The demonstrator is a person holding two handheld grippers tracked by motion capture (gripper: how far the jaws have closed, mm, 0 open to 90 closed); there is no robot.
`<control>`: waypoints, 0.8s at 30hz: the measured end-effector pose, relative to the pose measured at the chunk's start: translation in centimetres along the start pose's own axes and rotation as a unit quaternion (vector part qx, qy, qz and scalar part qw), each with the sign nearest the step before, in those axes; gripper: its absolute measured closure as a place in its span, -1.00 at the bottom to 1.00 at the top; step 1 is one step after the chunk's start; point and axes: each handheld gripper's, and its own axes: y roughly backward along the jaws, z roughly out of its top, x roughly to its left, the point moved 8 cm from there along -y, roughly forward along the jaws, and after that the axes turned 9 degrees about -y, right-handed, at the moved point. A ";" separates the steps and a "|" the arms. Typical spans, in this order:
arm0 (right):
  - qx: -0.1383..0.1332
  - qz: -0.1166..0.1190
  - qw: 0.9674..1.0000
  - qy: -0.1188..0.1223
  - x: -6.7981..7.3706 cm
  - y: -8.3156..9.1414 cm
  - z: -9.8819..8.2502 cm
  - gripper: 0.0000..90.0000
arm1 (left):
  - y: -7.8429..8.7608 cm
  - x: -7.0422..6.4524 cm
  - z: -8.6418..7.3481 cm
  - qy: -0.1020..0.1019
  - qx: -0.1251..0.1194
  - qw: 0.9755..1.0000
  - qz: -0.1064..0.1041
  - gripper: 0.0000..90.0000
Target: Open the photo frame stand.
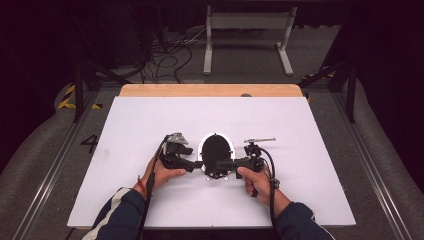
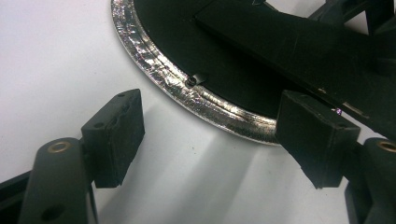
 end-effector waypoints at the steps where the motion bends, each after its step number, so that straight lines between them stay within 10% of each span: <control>1: -0.001 0.001 1.000 -0.004 -0.1 0.0 0.1 0.12 | 0.0 0.0 0.0 0.001 -0.001 1.000 -0.001 -0.47; 10: -0.003 0.000 1.000 0.004 -0.2 0.0 0.1 0.33 | 0.1 0.5 0.0 0.022 -0.014 1.000 -0.001 -0.53; 24: -0.003 0.008 0.995 0.096 0.8 0.5 -0.2 0.50 | -0.3 0.8 0.6 0.027 -0.034 0.998 -0.035 -0.51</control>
